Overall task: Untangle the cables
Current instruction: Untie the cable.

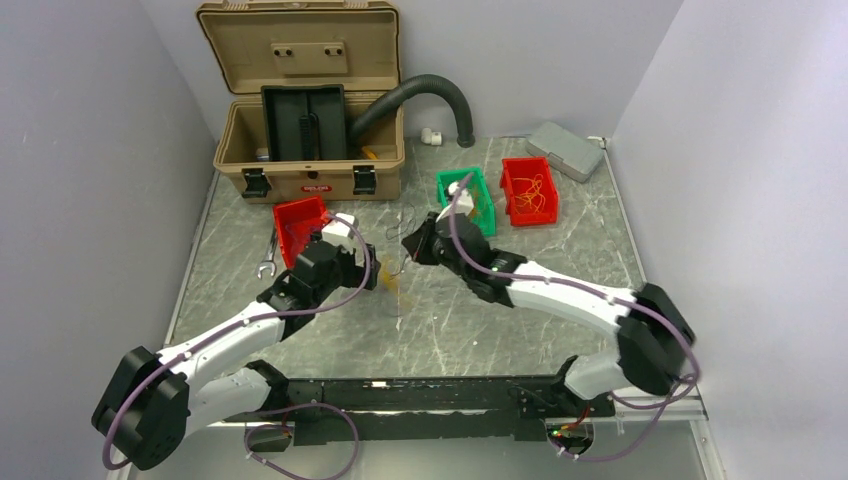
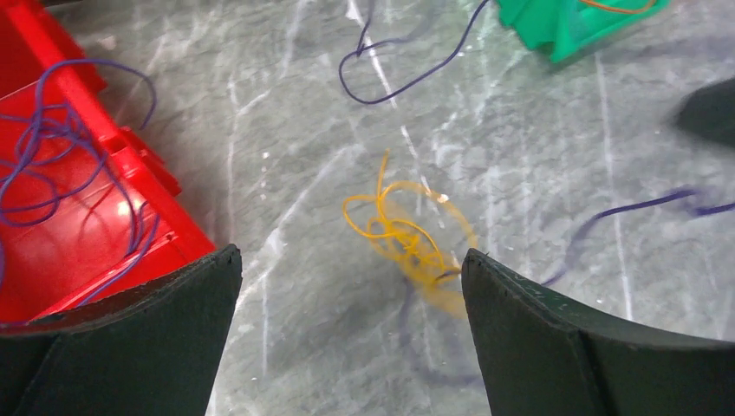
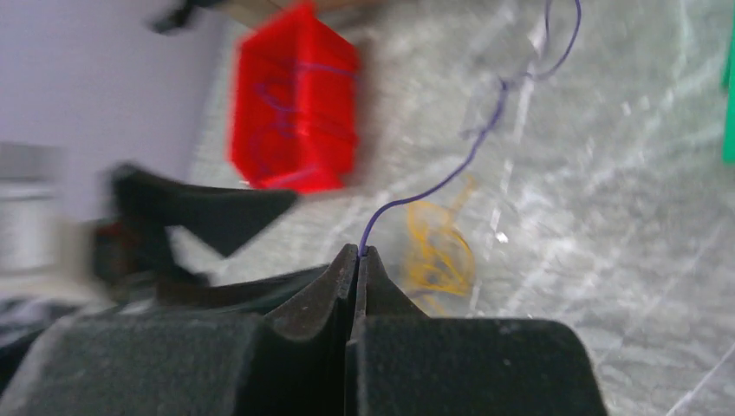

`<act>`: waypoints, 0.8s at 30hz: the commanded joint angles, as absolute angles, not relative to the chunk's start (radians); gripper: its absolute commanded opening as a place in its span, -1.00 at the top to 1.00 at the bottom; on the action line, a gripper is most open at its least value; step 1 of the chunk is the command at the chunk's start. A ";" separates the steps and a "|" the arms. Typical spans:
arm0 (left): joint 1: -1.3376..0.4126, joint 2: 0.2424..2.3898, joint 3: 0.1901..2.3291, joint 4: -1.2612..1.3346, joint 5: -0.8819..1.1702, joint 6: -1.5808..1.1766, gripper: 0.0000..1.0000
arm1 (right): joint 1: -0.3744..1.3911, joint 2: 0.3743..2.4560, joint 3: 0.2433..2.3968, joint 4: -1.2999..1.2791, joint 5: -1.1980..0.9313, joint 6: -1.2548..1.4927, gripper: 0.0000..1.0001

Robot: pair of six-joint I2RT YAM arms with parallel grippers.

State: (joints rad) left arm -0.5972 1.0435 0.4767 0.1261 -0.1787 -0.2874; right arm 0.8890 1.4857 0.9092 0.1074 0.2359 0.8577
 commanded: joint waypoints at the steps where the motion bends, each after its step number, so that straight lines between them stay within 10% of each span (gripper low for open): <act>1: -0.601 1.030 0.465 0.229 -0.045 -0.245 -0.99 | 0.898 1.285 0.909 0.158 0.192 0.623 1.00; 24: -0.622 1.440 0.734 0.004 0.054 -0.214 -0.91 | 0.886 1.098 1.441 -0.354 0.441 0.311 1.00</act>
State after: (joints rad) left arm -0.6151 1.3960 0.6666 0.0566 0.0559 -0.2256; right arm 0.8913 1.0966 1.3346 -0.2443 0.3649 0.3946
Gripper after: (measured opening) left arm 0.961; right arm 0.011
